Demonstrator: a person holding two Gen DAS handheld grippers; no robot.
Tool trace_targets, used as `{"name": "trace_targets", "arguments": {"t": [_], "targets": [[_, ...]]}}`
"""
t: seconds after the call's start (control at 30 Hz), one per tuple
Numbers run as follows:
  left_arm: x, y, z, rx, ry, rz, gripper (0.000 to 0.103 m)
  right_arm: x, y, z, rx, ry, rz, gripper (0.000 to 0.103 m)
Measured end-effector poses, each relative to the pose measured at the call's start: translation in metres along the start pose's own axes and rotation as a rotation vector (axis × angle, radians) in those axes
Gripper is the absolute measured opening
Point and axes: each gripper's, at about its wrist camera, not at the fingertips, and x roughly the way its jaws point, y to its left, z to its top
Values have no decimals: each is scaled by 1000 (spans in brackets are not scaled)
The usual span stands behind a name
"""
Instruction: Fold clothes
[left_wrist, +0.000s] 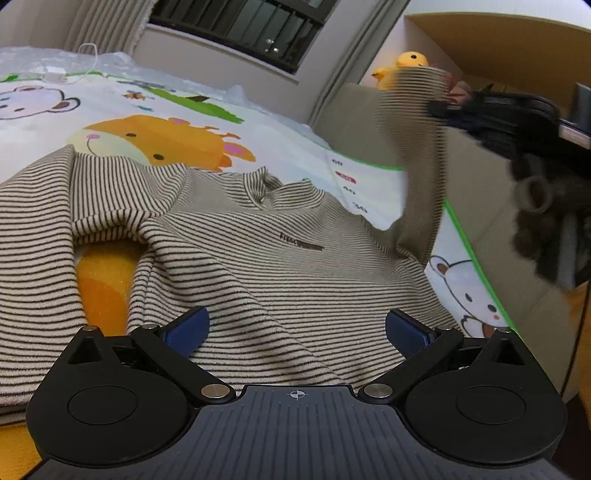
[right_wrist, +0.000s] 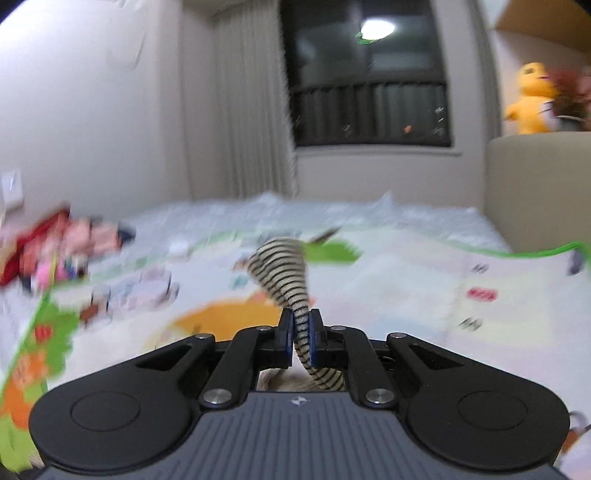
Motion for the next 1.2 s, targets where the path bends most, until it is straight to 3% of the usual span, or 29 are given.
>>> {"name": "trace_targets", "arguments": {"t": [0.03, 0.1, 0.17, 0.33, 0.4, 0.47, 0.57, 0.73, 0.8, 0.87, 0.93, 1.0, 1.1, 1.2], "targets": [[0, 0, 0, 0, -1, -1, 103, 8, 12, -8, -22, 26, 12, 14], [1, 1, 1, 1, -1, -4, 103, 9, 27, -24, -44, 61, 66, 37], [1, 2, 0, -2, -2, -7, 103, 9, 39, -38, -61, 89, 114, 43], [1, 4, 0, -13, -6, -18, 103, -9, 29, -36, -21, 72, 125, 45], [2, 4, 1, -13, -5, -16, 103, -10, 2, -39, 40, 76, 67, 45], [2, 2, 0, -10, -5, -12, 103, -9, -21, -49, 99, 108, 25, 45], [2, 2, 0, -4, -5, -6, 103, 2, -25, -64, 70, 183, 3, 45], [1, 2, -2, -2, -13, -6, 103, 5, 22, -66, -206, 164, 125, 52], [1, 2, -2, 3, -14, -3, 103, 18, 39, -68, -313, 206, 129, 59], [2, 1, -3, 9, -16, 1, 103, 33, 51, -70, -396, 260, 118, 60], [1, 1, -3, 12, -18, 2, 103, 44, 51, -75, -405, 281, 98, 58], [1, 1, -4, 8, -22, -3, 103, 47, 50, -72, -376, 278, 89, 14], [0, 2, -4, 3, -26, -7, 103, 36, 48, -55, -284, 212, 100, 9], [1, 1, -4, 3, -27, -5, 103, 28, 48, -33, -202, 176, 165, 8]]}}
